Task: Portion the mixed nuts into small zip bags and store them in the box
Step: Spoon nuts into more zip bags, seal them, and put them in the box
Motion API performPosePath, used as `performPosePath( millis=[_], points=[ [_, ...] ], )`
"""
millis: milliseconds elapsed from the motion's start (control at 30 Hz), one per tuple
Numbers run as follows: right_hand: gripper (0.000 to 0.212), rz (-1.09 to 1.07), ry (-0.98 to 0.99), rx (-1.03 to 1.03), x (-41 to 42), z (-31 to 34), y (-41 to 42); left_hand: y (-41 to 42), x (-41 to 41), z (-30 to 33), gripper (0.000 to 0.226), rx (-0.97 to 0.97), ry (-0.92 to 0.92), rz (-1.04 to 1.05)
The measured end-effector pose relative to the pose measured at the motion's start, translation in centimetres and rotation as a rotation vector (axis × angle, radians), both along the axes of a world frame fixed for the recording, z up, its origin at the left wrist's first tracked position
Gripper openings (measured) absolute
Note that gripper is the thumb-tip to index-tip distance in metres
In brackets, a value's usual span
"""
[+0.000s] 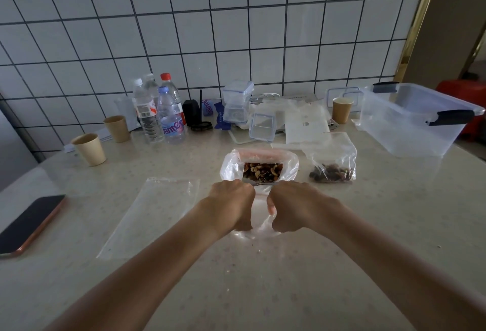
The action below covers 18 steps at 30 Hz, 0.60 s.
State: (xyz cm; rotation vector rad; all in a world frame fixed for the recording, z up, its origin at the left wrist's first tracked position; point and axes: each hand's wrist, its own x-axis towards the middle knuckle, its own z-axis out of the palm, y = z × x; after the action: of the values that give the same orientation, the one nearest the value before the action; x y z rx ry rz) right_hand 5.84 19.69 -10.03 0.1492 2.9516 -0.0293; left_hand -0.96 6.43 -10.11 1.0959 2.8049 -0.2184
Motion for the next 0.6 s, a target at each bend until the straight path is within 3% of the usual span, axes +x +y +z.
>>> performPosePath(
  millis=[100,300,400,600],
  points=[
    [0.034,0.015,-0.035,0.040,-0.3,-0.1,0.2,0.0,-0.2,-0.3,0.047,-0.043,-0.030,0.025],
    [0.031,0.093,-0.088,0.212,-1.0,0.5,-0.2,0.5,-0.1,-0.2,0.045,-0.145,0.085,-0.013],
    [0.022,0.124,-0.134,0.261,-1.4,0.9,-0.3,0.8,-0.3,0.1,0.044,-0.111,0.051,-0.043],
    [0.007,0.125,-0.155,0.085,-1.6,1.5,0.9,0.0,-1.8,0.3,0.028,0.074,-0.135,-0.029]
  ],
)
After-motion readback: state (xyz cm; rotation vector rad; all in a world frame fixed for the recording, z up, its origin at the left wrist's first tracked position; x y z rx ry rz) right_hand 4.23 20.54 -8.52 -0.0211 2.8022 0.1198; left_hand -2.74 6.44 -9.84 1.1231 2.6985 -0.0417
